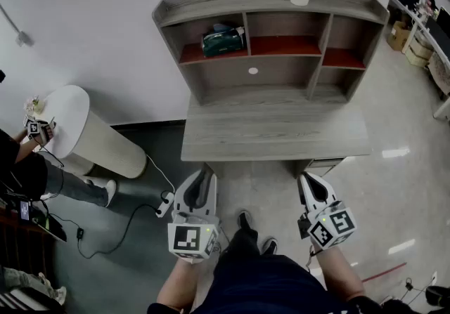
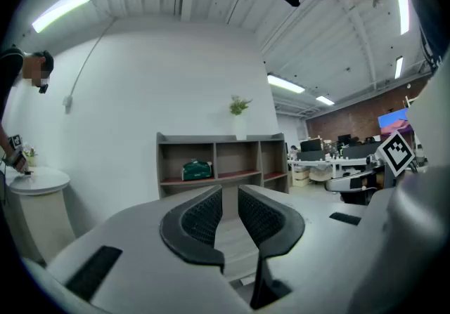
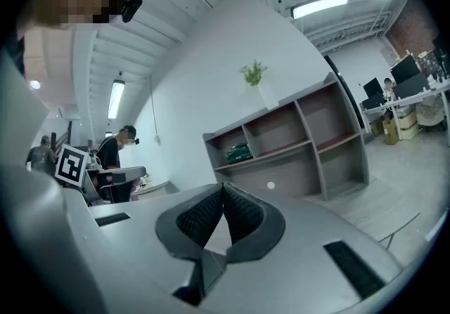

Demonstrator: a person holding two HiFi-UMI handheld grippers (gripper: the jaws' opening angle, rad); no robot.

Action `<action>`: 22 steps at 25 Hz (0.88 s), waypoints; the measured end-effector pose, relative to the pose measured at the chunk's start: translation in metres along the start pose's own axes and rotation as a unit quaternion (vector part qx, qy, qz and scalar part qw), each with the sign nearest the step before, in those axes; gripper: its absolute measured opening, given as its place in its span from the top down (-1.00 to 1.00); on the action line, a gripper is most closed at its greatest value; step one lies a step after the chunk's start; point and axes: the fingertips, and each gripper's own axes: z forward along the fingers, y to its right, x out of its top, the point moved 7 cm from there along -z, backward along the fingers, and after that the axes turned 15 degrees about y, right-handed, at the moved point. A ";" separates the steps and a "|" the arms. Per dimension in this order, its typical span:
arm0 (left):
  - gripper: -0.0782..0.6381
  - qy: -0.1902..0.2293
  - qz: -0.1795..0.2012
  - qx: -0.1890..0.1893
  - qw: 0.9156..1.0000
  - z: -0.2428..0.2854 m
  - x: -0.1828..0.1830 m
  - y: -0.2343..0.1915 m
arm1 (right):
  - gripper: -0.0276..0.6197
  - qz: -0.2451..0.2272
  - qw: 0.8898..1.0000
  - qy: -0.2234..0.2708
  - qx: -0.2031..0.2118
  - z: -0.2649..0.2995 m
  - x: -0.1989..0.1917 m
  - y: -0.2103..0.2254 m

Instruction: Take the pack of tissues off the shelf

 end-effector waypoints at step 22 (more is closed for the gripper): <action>0.56 -0.017 -0.001 0.016 1.000 0.001 0.000 -0.028 | 0.88 -0.042 0.999 0.014 0.008 0.021 0.021 -0.019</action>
